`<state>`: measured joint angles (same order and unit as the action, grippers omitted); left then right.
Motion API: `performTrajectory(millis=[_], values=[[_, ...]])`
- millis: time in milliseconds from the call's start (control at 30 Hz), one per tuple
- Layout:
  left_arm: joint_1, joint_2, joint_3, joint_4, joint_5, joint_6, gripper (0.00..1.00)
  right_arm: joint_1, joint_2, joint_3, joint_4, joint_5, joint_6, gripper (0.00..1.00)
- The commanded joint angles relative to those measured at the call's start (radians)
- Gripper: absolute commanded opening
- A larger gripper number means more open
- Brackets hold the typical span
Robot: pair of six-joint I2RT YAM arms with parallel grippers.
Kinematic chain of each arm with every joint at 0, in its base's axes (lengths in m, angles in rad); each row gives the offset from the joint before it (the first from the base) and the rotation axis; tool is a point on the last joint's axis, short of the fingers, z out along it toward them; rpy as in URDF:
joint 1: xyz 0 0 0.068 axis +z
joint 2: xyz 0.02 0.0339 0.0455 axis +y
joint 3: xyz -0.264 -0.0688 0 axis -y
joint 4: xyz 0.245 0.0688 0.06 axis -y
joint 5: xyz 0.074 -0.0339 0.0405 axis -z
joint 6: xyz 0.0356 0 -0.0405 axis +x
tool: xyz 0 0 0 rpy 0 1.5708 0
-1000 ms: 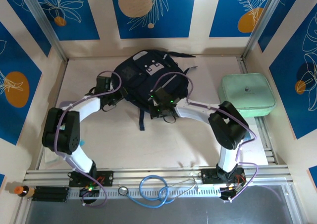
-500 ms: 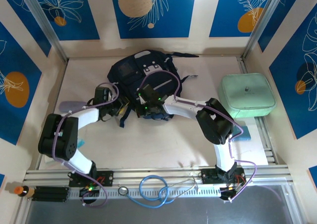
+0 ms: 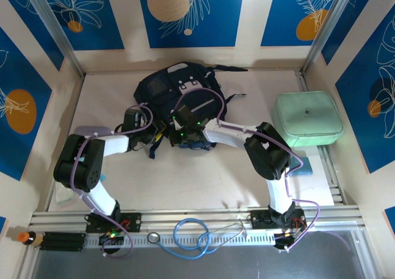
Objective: Pack the student bag
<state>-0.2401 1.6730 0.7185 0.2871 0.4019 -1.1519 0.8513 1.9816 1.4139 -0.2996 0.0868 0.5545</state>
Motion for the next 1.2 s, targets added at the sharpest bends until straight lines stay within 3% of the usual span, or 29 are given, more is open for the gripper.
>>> performTrajectory(millis=[0, 267, 467, 733, 867, 1167], values=[[-0.018, 0.011, -0.019, 0.022, -0.014, -0.029, 0.40, 0.014, -0.010, 0.007, -0.012, 0.003, 0.016, 0.00], [-0.021, 0.043, -0.014, 0.042, -0.030, -0.040, 0.16, 0.017, -0.047, -0.036, -0.074, 0.105, 0.050, 0.00], [-0.021, 0.024, 0.013, -0.015, -0.056, 0.007, 0.08, -0.007, -0.094, -0.058, -0.322, 0.306, 0.150, 0.00], [-0.019, 0.024, 0.025, -0.026, -0.058, 0.022, 0.05, -0.040, -0.141, -0.068, -0.468, 0.474, 0.204, 0.00], [-0.019, 0.024, 0.025, -0.022, -0.050, 0.021, 0.06, -0.035, -0.106, -0.032, -0.444, 0.464, 0.171, 0.03], [-0.019, 0.049, 0.021, 0.018, -0.015, -0.005, 0.09, -0.036, -0.062, -0.007, -0.366, 0.399, 0.134, 0.18]])
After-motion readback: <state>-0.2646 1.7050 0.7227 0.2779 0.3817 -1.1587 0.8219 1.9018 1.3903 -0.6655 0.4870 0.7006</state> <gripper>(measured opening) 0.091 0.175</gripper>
